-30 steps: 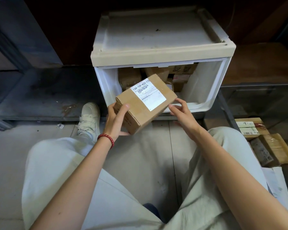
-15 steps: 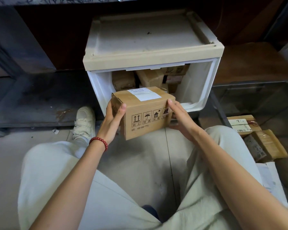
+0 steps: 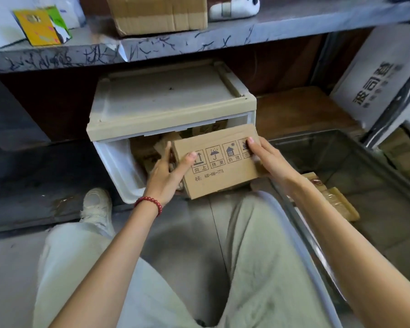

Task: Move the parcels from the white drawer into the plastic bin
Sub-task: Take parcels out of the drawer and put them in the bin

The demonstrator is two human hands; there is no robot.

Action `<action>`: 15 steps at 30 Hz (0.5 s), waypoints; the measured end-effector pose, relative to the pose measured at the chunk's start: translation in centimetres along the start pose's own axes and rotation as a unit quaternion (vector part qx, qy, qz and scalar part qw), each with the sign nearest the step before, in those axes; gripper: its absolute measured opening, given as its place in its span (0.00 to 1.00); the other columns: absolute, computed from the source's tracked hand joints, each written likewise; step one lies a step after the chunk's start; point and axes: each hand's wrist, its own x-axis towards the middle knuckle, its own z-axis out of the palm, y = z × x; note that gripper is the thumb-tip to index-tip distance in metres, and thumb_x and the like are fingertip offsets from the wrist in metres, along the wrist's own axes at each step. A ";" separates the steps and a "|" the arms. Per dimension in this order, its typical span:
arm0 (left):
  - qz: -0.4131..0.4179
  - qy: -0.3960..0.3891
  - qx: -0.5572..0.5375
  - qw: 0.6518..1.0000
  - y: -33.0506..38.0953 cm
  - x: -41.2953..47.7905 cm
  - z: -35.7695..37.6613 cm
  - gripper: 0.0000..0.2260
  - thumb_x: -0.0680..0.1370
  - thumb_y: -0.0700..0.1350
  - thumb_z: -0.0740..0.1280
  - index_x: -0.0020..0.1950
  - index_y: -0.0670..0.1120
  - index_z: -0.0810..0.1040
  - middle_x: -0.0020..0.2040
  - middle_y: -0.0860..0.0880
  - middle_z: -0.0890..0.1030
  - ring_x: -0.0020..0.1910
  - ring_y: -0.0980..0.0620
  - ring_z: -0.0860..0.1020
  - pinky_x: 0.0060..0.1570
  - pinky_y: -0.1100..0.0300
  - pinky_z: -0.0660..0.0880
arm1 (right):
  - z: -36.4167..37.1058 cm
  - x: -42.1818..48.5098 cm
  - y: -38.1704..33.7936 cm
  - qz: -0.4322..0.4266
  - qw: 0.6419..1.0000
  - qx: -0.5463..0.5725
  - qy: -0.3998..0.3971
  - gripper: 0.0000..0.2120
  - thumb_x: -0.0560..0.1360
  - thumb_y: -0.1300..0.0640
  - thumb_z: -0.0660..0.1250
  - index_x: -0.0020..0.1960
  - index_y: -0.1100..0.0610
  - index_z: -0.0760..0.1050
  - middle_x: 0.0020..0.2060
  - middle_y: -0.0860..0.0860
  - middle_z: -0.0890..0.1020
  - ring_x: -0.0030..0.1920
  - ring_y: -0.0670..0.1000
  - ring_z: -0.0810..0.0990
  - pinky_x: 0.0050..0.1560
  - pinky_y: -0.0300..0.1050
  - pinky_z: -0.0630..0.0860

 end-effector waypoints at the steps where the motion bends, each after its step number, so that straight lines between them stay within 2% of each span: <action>1: 0.010 -0.006 -0.003 1.000 1.3 0.5 0.9 0.43 0.62 0.80 0.58 0.72 0.61 0.61 0.69 0.53 0.72 0.67 0.48 0.70 0.61 0.47 0.72 | -1.3 -0.4 -0.3 -0.002 1.000 -0.005 0.017 0.14 0.80 0.40 0.54 0.61 0.43 0.69 0.53 0.42 0.80 0.55 0.43 0.77 0.61 0.51 0.72; 2: 0.023 -0.016 -0.008 1.000 2.8 0.9 1.9 0.43 0.61 0.78 0.59 0.73 0.62 0.59 0.69 0.52 0.70 0.67 0.48 0.69 0.59 0.50 0.73 | -2.5 -0.8 -0.4 0.001 0.999 -0.006 0.038 0.15 0.80 0.39 0.54 0.63 0.43 0.67 0.53 0.40 0.78 0.55 0.41 0.76 0.62 0.51 0.71; 4: 0.061 -0.041 -0.017 0.997 5.5 1.6 4.4 0.43 0.61 0.74 0.64 0.72 0.61 0.59 0.69 0.51 0.70 0.66 0.49 0.69 0.62 0.48 0.71 | -5.3 -1.6 -0.4 0.024 0.996 0.015 0.084 0.19 0.78 0.36 0.53 0.65 0.44 0.63 0.55 0.39 0.75 0.58 0.43 0.73 0.65 0.56 0.68; 6: 0.097 -0.066 -0.013 0.993 7.9 2.3 7.1 0.38 0.64 0.71 0.66 0.70 0.60 0.60 0.67 0.52 0.73 0.63 0.52 0.70 0.61 0.53 0.68 | -8.2 -2.4 0.2 0.059 0.989 0.049 0.124 0.25 0.77 0.32 0.51 0.67 0.46 0.62 0.58 0.44 0.75 0.62 0.48 0.72 0.65 0.62 0.69; 8: 0.112 -0.098 -0.016 0.989 9.7 2.9 10.1 0.31 0.69 0.66 0.67 0.68 0.60 0.61 0.65 0.51 0.74 0.62 0.51 0.71 0.59 0.54 0.68 | -11.0 -3.7 0.9 0.072 0.983 0.082 0.150 0.26 0.77 0.31 0.51 0.64 0.48 0.67 0.59 0.49 0.78 0.60 0.51 0.76 0.61 0.59 0.73; 10: 0.108 -0.130 -0.025 0.985 10.8 3.4 13.1 0.25 0.73 0.63 0.66 0.65 0.61 0.61 0.63 0.50 0.76 0.63 0.49 0.74 0.60 0.49 0.72 | -13.5 -5.2 2.0 0.077 0.977 0.094 0.175 0.27 0.76 0.32 0.53 0.61 0.51 0.72 0.54 0.52 0.82 0.54 0.53 0.81 0.57 0.55 0.77; 12: 0.095 -0.157 -0.032 0.982 11.3 3.7 16.3 0.21 0.75 0.60 0.65 0.64 0.58 0.62 0.60 0.51 0.77 0.60 0.50 0.76 0.57 0.50 0.75 | -15.7 -6.2 3.8 0.089 0.971 0.096 0.198 0.34 0.70 0.28 0.60 0.63 0.53 0.73 0.54 0.54 0.83 0.53 0.55 0.82 0.55 0.55 0.78; 15: 0.098 -0.186 0.008 0.978 11.8 4.1 20.6 0.20 0.76 0.59 0.64 0.65 0.55 0.64 0.57 0.54 0.75 0.58 0.54 0.74 0.51 0.59 0.70 | -18.8 -7.6 8.1 0.131 0.958 0.113 0.227 0.48 0.56 0.23 0.69 0.68 0.48 0.67 0.61 0.56 0.78 0.56 0.56 0.81 0.54 0.58 0.79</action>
